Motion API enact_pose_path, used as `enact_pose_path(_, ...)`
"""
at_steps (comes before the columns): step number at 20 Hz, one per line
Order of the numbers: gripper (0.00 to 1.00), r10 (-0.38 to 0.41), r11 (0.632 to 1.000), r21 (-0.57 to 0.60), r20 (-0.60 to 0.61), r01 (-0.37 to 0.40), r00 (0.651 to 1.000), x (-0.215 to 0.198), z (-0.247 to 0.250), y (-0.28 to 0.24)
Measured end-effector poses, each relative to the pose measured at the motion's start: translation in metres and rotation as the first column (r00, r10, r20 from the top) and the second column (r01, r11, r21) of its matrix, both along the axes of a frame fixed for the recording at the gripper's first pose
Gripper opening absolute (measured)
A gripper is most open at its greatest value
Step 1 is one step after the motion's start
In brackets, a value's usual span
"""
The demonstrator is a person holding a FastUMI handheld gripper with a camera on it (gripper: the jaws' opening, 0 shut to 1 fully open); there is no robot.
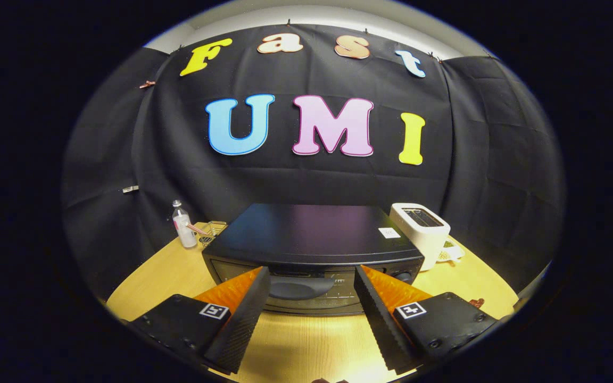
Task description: Open the toaster oven, put the food inside, and close the toaster oven door.
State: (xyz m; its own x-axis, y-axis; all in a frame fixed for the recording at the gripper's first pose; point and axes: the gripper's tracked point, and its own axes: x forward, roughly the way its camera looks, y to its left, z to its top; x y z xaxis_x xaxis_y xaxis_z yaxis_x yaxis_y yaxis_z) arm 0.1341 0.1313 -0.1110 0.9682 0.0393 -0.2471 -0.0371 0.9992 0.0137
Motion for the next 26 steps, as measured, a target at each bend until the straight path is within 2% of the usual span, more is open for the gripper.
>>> enact_pose_path(4, 0.98, -0.023, 1.000, -0.002, -0.044, 0.023, 0.999, 0.028, -0.023, 0.001)
enact_pose_path(10, 0.97, -0.029, 0.999, 0.038, -0.064, 0.031, 0.998, 0.039, -0.026, 0.012)
enact_pose_path(14, 0.99, -0.034, 0.996, 0.074, -0.103, 0.041, 0.994, 0.038, -0.032, 0.013)
enact_pose_path(19, 0.99, -0.006, 0.995, 0.096, -0.113, 0.017, 0.994, 0.030, -0.034, 0.013)
enact_pose_path(26, 0.99, 0.025, 0.993, 0.116, -0.114, -0.011, 0.993, -0.002, -0.047, 0.012)
